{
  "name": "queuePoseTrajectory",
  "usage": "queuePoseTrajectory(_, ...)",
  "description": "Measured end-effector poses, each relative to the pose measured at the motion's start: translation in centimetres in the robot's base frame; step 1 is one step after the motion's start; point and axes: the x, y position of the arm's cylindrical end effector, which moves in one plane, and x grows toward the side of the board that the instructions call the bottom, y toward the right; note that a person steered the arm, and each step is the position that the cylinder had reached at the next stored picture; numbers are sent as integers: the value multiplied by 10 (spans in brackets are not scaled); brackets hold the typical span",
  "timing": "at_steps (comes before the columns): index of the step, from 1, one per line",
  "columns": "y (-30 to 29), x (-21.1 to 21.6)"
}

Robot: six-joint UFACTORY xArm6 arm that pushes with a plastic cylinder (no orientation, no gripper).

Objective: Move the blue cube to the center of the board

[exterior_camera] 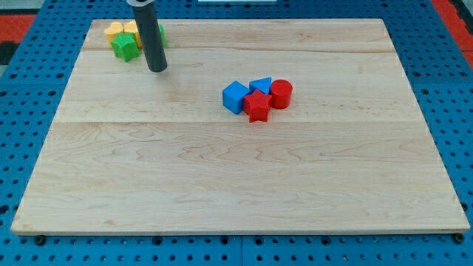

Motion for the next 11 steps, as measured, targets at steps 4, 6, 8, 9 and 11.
queuePoseTrajectory(4, 112, -9)
queuePoseTrajectory(6, 231, 1)
queuePoseTrajectory(8, 213, 58)
queuePoseTrajectory(9, 207, 76)
queuePoseTrajectory(11, 206, 72)
